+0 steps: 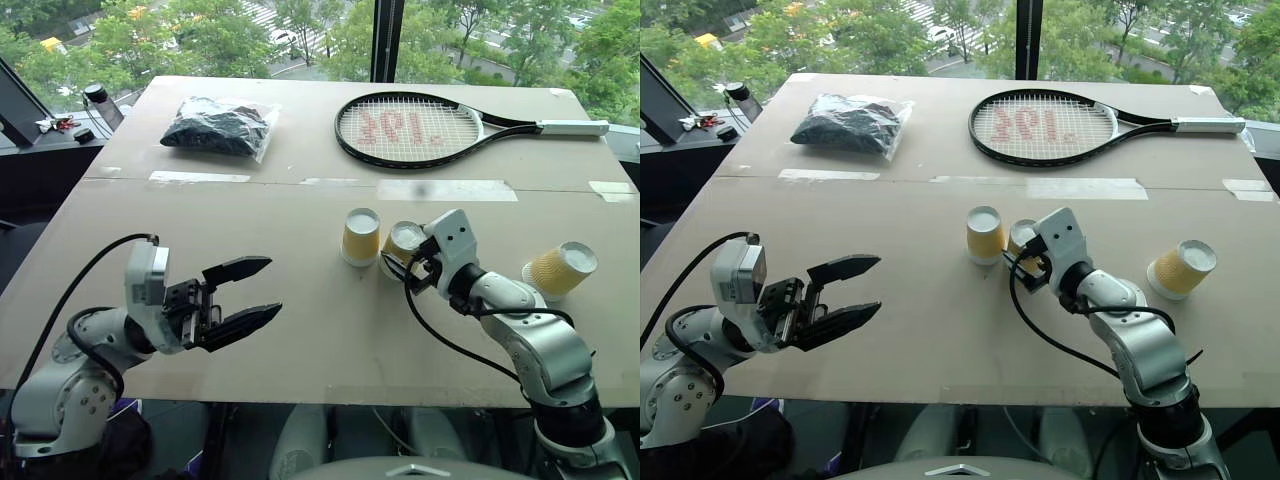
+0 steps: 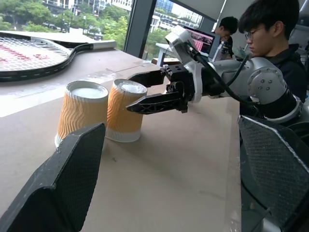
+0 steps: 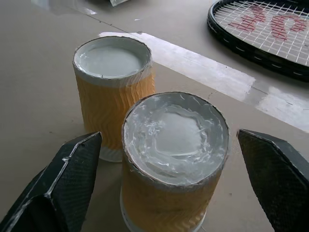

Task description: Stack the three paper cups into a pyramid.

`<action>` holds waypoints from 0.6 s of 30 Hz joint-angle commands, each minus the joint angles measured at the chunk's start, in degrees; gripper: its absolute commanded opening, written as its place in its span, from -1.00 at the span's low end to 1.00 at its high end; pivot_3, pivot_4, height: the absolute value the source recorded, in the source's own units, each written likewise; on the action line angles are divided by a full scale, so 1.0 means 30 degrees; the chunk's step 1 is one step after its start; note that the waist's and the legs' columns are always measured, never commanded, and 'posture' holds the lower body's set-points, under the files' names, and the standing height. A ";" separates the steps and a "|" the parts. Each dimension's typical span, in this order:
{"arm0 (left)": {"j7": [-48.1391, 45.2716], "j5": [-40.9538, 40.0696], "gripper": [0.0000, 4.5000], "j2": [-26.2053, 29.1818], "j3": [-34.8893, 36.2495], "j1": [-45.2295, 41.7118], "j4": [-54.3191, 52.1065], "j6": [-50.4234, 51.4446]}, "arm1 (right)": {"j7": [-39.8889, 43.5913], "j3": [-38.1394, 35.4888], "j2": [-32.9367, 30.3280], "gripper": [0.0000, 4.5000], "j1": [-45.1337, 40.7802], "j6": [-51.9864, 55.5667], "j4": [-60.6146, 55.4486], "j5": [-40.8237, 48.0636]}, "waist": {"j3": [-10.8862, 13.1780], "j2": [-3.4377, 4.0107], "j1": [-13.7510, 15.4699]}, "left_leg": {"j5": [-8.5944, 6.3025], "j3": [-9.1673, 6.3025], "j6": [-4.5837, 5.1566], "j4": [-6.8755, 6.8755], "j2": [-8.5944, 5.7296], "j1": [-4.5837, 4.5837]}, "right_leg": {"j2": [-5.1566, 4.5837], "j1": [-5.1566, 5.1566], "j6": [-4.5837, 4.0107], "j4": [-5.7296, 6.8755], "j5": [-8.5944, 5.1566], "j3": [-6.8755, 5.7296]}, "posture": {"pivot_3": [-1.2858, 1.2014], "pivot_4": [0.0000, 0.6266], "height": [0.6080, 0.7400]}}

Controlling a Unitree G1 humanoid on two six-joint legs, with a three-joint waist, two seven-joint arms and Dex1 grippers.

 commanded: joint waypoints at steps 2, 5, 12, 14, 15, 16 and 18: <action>-0.0220 -0.0522 1.00 0.0002 -0.0646 -0.0727 -0.0479 0.0210 | 0.1794 -0.3759 -0.1074 0.99 0.0797 -0.0520 -0.2827 0.3025 | -0.0001 -0.0003 -0.0008 | 0.0000 0.0000 0.0001 0.0001 -0.0001 -0.0003 | 0.0001 0.0005 0.0002 -0.0005 0.0001 -0.0004 | 0.03 -0.52 1.00; -0.0323 -0.0583 1.00 -0.0013 -0.1072 -0.1198 -0.0358 0.0316 | 0.2235 -0.5586 -0.1672 0.99 0.1384 -0.0600 -0.3186 0.4279 | 0.0000 -0.0003 -0.0070 | 0.0000 0.0001 0.0001 -0.0007 0.0000 0.0005 | -0.0001 0.0006 0.0002 -0.0004 0.0001 0.0004 | 0.03 -0.52 1.00; -0.1142 -0.1050 1.00 0.0423 -0.2106 -0.2734 -0.0296 0.1014 | 0.0542 -0.9718 -0.4529 0.99 0.4894 -0.2291 -0.1645 0.0593 | 0.0003 0.0000 0.0217 | 0.0001 -0.0001 0.0001 -0.0011 -0.0033 -0.0014 | 0.0045 0.0010 0.0005 -0.0027 -0.0001 0.0001 | 0.03 -0.52 1.00; -0.1397 -0.1056 1.00 0.0443 -0.2265 -0.2987 -0.0237 0.1085 | -0.0236 -1.0241 -0.4486 0.99 0.5209 -0.2612 -0.0891 -0.0074 | 0.0002 0.0000 0.0220 | 0.0002 0.0017 -0.0002 -0.0004 -0.0036 -0.0012 | 0.0050 0.0011 0.0008 -0.0029 0.0001 0.0026 | 0.03 -0.52 1.00; -0.1529 -0.1051 1.00 0.0441 -0.2320 -0.3088 -0.0188 0.1111 | -0.0583 -1.0402 -0.4384 0.99 0.5277 -0.2731 -0.0575 -0.0379 | 0.0003 0.0002 0.0140 | 0.0003 0.0018 -0.0003 -0.0004 -0.0035 -0.0008 | 0.0057 0.0009 0.0008 -0.0027 0.0001 0.0031 | 0.03 -0.52 1.00; -0.1677 -0.1036 1.00 0.0452 -0.2373 -0.3218 -0.0093 0.1140 | -0.1033 -1.0629 -0.4154 0.99 0.5351 -0.2705 -0.0200 -0.0620 | 0.0003 0.0003 0.0091 | 0.0003 0.0026 -0.0003 -0.0007 -0.0022 0.0004 | 0.0079 0.0008 0.0008 -0.0017 0.0000 0.0056 | 0.03 -0.52 1.00; -0.1984 -0.0974 1.00 0.0505 -0.2410 -0.3399 0.0079 0.1103 | -0.1739 -1.0972 -0.3701 0.99 0.5466 -0.2563 0.0332 -0.0919 | 0.0003 0.0003 0.0050 | 0.0004 0.0024 -0.0005 -0.0014 0.0006 0.0012 | 0.0116 0.0007 0.0005 -0.0010 -0.0001 0.0061 | 0.03 -0.52 1.00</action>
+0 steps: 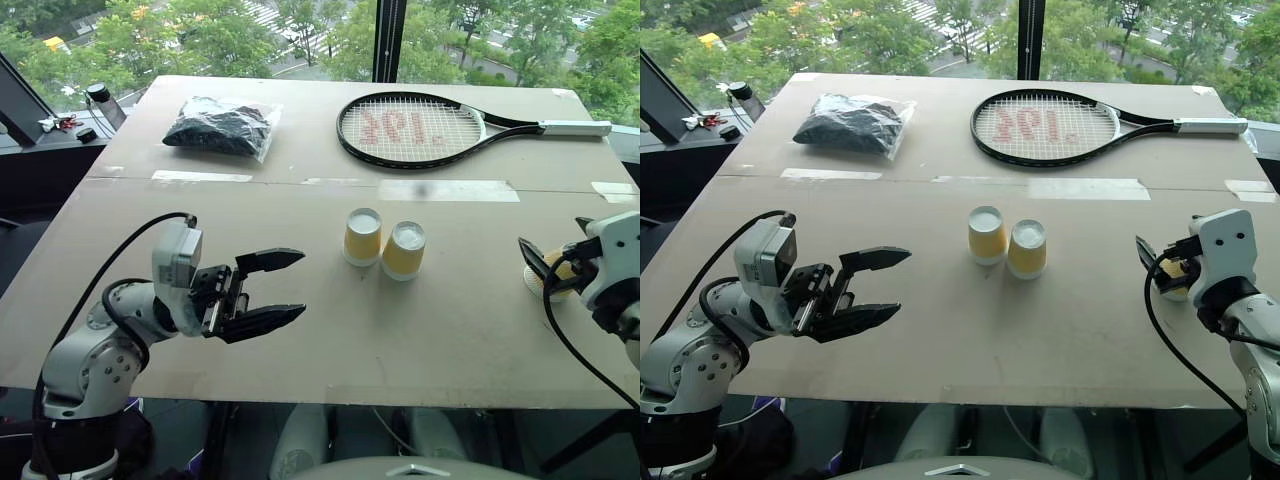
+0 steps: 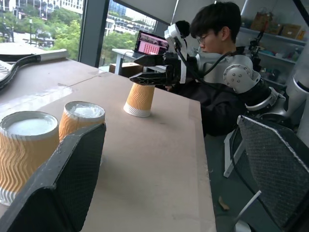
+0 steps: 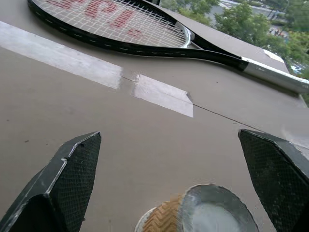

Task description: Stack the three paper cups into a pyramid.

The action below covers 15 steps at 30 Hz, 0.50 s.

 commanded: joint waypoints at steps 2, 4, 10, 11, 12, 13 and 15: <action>-0.0857 -0.0370 1.00 0.0411 0.0175 -0.0349 0.0127 0.0020 | -0.1055 -0.0862 0.0764 0.99 0.0473 -0.0238 0.0302 -0.0441 | 0.0002 0.0003 -0.0041 | 0.0001 0.0001 -0.0002 -0.0007 0.0014 0.0000 | 0.0018 -0.0006 -0.0003 0.0006 -0.0001 0.0007 | 0.03 -0.52 1.00; -0.1097 -0.0421 1.00 0.0503 0.0216 -0.0433 0.0131 -0.0005 | -0.1245 -0.0925 0.1185 0.99 0.0603 0.0049 0.0281 -0.0206 | 0.0008 0.0014 -0.0063 | 0.0001 0.0002 -0.0002 -0.0009 0.0020 0.0000 | 0.0022 -0.0008 -0.0003 0.0004 -0.0001 0.0013 | 0.03 -0.52 1.00; -0.1235 -0.0367 1.00 0.0585 0.0013 -0.0665 -0.0281 -0.0008 | -0.1630 -0.1267 0.2183 0.99 0.0739 0.0615 0.0727 0.0420 | 0.0008 0.0013 -0.0077 | 0.0000 0.0025 0.0000 -0.0003 0.0013 0.0002 | 0.0014 -0.0005 0.0002 -0.0002 0.0001 0.0044 | 0.03 -0.52 1.00; -0.1146 -0.0364 1.00 0.0554 -0.0053 -0.0737 -0.0360 0.0021 | -0.1715 -0.1323 0.2331 0.99 0.0698 0.0605 0.0817 0.0507 | 0.0008 0.0012 -0.0046 | -0.0001 0.0023 0.0000 -0.0004 0.0013 0.0002 | 0.0015 -0.0006 0.0002 -0.0002 0.0001 0.0042 | 0.03 -0.52 1.00; -0.1025 -0.0384 1.00 0.0516 -0.0115 -0.0816 -0.0450 0.0072 | -0.1804 -0.1362 0.2447 0.99 0.0657 0.0593 0.0900 0.0548 | 0.0008 0.0013 -0.0035 | -0.0001 0.0021 0.0000 -0.0005 0.0014 0.0001 | 0.0015 -0.0006 0.0001 -0.0001 0.0001 0.0038 | 0.03 -0.52 1.00; -0.0921 -0.0388 1.00 0.0482 -0.0177 -0.0895 -0.0527 0.0108 | -0.1901 -0.1414 0.2591 0.99 0.0600 0.0610 0.0990 0.0620 | 0.0008 0.0013 -0.0036 | 0.0000 0.0020 0.0000 -0.0004 0.0013 0.0002 | 0.0016 -0.0006 0.0001 0.0000 0.0001 0.0038 | 0.03 -0.52 1.00; -0.0795 -0.0358 1.00 0.0435 -0.0275 -0.1022 -0.0623 0.0114 | -0.2156 -0.1568 0.2888 0.99 0.0485 0.0652 0.1226 0.0806 | 0.0008 0.0014 -0.0051 | 0.0000 0.0022 0.0000 -0.0004 0.0013 0.0002 | 0.0015 -0.0006 0.0001 0.0000 0.0001 0.0042 | 0.03 -0.52 1.00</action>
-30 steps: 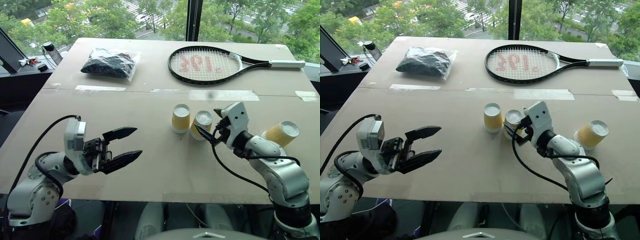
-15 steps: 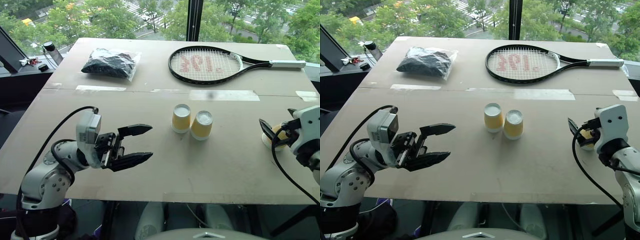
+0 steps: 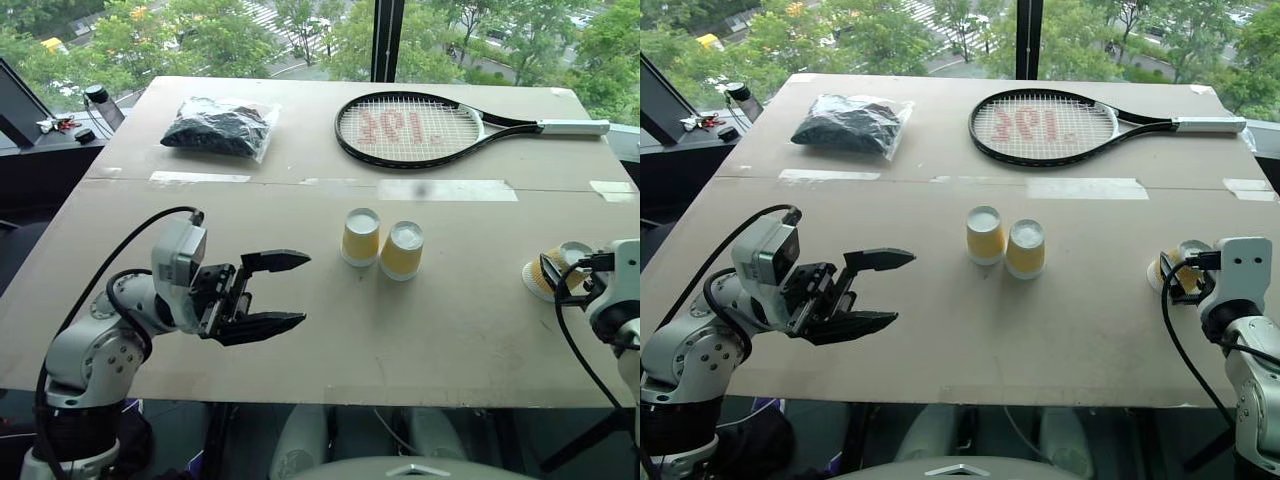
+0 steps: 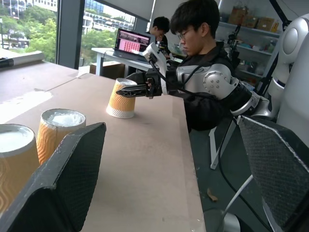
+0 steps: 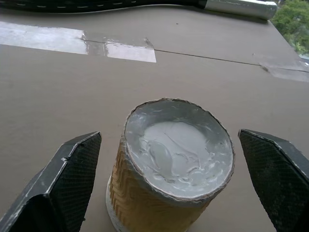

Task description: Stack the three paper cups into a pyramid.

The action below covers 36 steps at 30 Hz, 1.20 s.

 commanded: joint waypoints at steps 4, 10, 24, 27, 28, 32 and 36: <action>0.0281 -0.0247 1.00 0.0049 -0.0118 -0.0648 -0.0698 0.0055 | -0.0633 -0.0858 0.0324 0.64 -0.0234 -0.0180 0.0121 0.0402 | 0.0000 0.0002 -0.0015 | 0.0000 0.0000 0.0000 0.0000 0.0000 0.0003 | 0.0001 -0.0001 0.0000 0.0006 0.0000 0.0000 | 0.03 -0.52 1.00; 0.1831 -0.0291 1.00 -0.0518 0.0003 -0.1160 -0.0558 0.0310 | -0.0151 -0.0452 -0.0128 -0.09 -0.0321 -0.0487 -0.0399 0.0716 | 0.0000 0.0002 -0.0017 | 0.0000 0.0002 0.0000 0.0000 -0.0002 0.0002 | 0.0002 -0.0001 0.0001 0.0003 0.0000 0.0004 | 0.03 -0.52 1.00; 0.1924 0.0255 1.00 -0.2788 0.4078 0.2895 0.2006 -0.3629 | 0.1879 0.4487 -0.2488 -0.09 -1.0093 0.4321 -0.3207 0.8004 | 0.0021 0.0023 -0.0013 | -0.0002 -0.0067 0.0003 -0.0015 -0.0027 -0.0011 | 0.0009 -0.0057 -0.0003 0.0017 0.0003 0.0086 | 0.03 -0.52 1.00; 0.1482 0.0123 1.00 -0.2646 0.4679 0.3519 0.2366 -0.3809 | 0.1369 0.5566 -0.2283 -0.09 -1.2307 0.5429 -0.2548 0.8635 | 0.0021 0.0016 0.0001 | -0.0003 -0.0065 0.0004 -0.0005 -0.0049 -0.0039 | -0.0016 -0.0079 -0.0002 0.0014 0.0004 0.0100 | 0.03 -0.52 1.00; 0.1372 0.0022 1.00 -0.2658 0.4860 0.3686 0.2432 -0.3855 | 0.1278 0.5799 -0.2211 -0.09 -1.2785 0.5736 -0.2419 0.8856 | 0.0022 0.0007 0.0036 | -0.0003 -0.0076 0.0004 -0.0005 -0.0052 -0.0043 | -0.0020 -0.0078 -0.0002 0.0011 0.0004 0.0090 | 0.03 -0.52 1.00; 0.0882 -0.0002 1.00 -0.2750 0.5407 0.4907 0.2223 -0.4108 | 0.1685 0.7467 -0.2367 -0.09 -1.4304 0.6751 -0.2126 0.9346 | 0.0022 0.0007 -0.0052 | -0.0003 -0.0091 0.0005 -0.0010 -0.0052 -0.0065 | -0.0098 -0.0093 -0.0003 0.0011 0.0003 0.0087 | 0.03 -0.52 1.00; 0.0784 -0.0133 1.00 -0.2914 0.5640 0.5880 0.1761 -0.4298 | 0.1981 0.9334 -0.2623 -0.09 -1.4971 0.6821 -0.1441 0.8441 | 0.0022 0.0006 -0.0130 | -0.0003 -0.0086 0.0005 -0.0011 -0.0052 -0.0076 | -0.0105 -0.0116 -0.0004 0.0021 0.0004 0.0088 | 0.03 -0.52 1.00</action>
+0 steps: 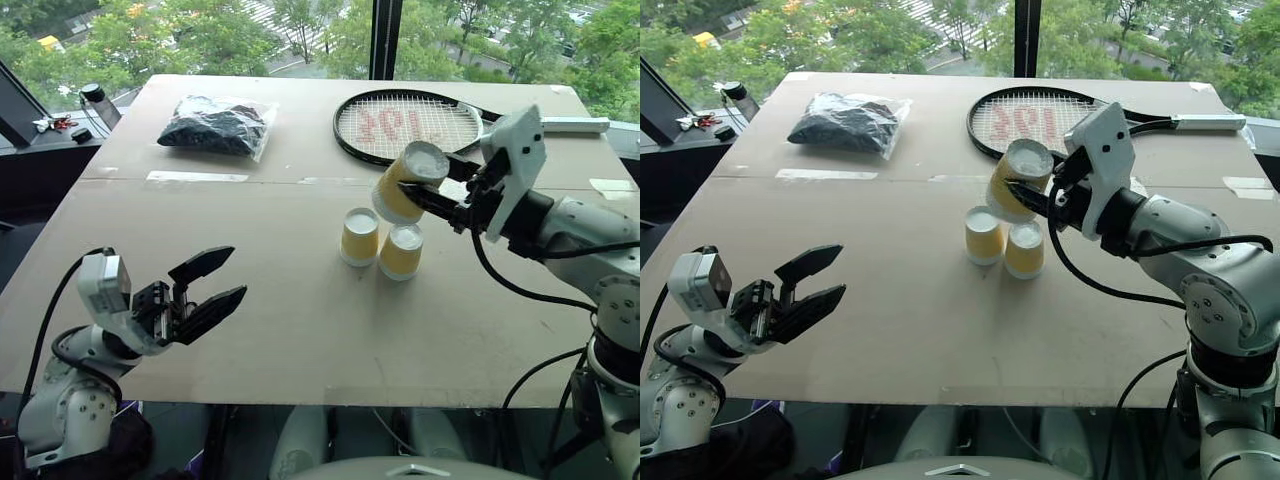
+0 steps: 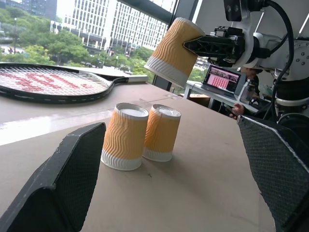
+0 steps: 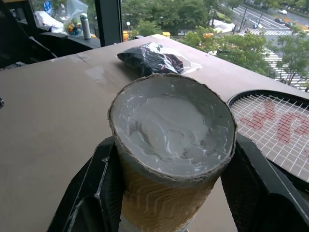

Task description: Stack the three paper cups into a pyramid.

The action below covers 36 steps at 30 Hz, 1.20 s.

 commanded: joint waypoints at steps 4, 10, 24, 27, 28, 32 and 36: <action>-0.0398 -0.0617 1.00 -0.0173 0.1013 0.1101 -0.1120 -0.0547 | 0.0430 0.1610 -0.0227 -0.09 -0.0759 -0.0523 0.0679 -0.1097 | 0.0000 -0.0001 0.0056 | 0.0000 -0.0004 0.0001 0.0003 -0.0001 -0.0012 | -0.0004 -0.0002 0.0000 -0.0004 0.0000 -0.0009 | 0.03 -0.52 1.00; -0.0605 -0.0791 1.00 -0.0241 0.1517 0.2048 -0.1407 -0.0742 | 0.0725 0.2617 -0.0025 -0.09 -0.0948 -0.1155 0.1729 -0.2274 | -0.0006 -0.0008 0.0006 | 0.0000 0.0000 0.0000 0.0010 -0.0003 -0.0076 | -0.0002 -0.0078 0.0000 0.0015 0.0002 -0.0004 | 0.03 -0.52 1.00; -0.0900 -0.0778 1.00 -0.0549 0.1902 0.2871 -0.1268 -0.1334 | 0.2141 0.3268 -0.0652 -0.09 -0.1311 -0.2154 0.2567 -0.4111 | -0.0010 -0.0014 0.0025 | 0.0000 -0.0038 0.0000 0.0084 -0.0009 -0.0188 | 0.0061 -0.0139 0.0006 0.0026 0.0006 -0.0056 | 0.03 -0.52 1.00; -0.0979 -0.0750 1.00 -0.0660 0.1906 0.2972 -0.1205 -0.1480 | 0.2597 0.3532 -0.0918 -0.09 -0.1242 -0.2004 0.2426 -0.4273 | -0.0010 -0.0014 0.0027 | 0.0000 -0.0038 0.0000 0.0086 -0.0008 -0.0190 | 0.0073 -0.0139 0.0006 0.0025 0.0006 -0.0052 | 0.03 -0.52 1.00; -0.1010 -0.0745 1.00 -0.0689 0.1905 0.2996 -0.1181 -0.1522 | 0.2730 0.3671 -0.1009 -0.09 -0.1194 -0.1997 0.2418 -0.4373 | -0.0010 -0.0014 0.0029 | 0.0000 -0.0038 0.0000 0.0087 -0.0007 -0.0190 | 0.0073 -0.0138 0.0006 0.0025 0.0006 -0.0051 | 0.03 -0.52 1.00; -0.1060 -0.0813 1.00 -0.0732 0.1941 0.3036 -0.1096 -0.1630 | 0.3155 0.3988 -0.1257 0.59 -0.1087 -0.2201 0.2513 -0.4803 | -0.0019 -0.0026 0.0043 | 0.0000 -0.0043 0.0001 0.0088 -0.0007 -0.0188 | 0.0073 -0.0133 0.0006 0.0025 0.0006 -0.0054 | 0.03 -0.52 1.00; -0.1192 -0.0881 1.00 -0.0745 0.2058 0.3011 -0.0946 -0.1744 | 0.3544 0.3800 -0.1390 0.99 -0.1139 -0.2431 0.2511 -0.4970 | -0.0018 -0.0025 0.0032 | 0.0000 -0.0043 0.0001 0.0092 -0.0007 -0.0191 | 0.0074 -0.0135 0.0006 0.0024 0.0006 -0.0052 | 0.03 -0.52 1.00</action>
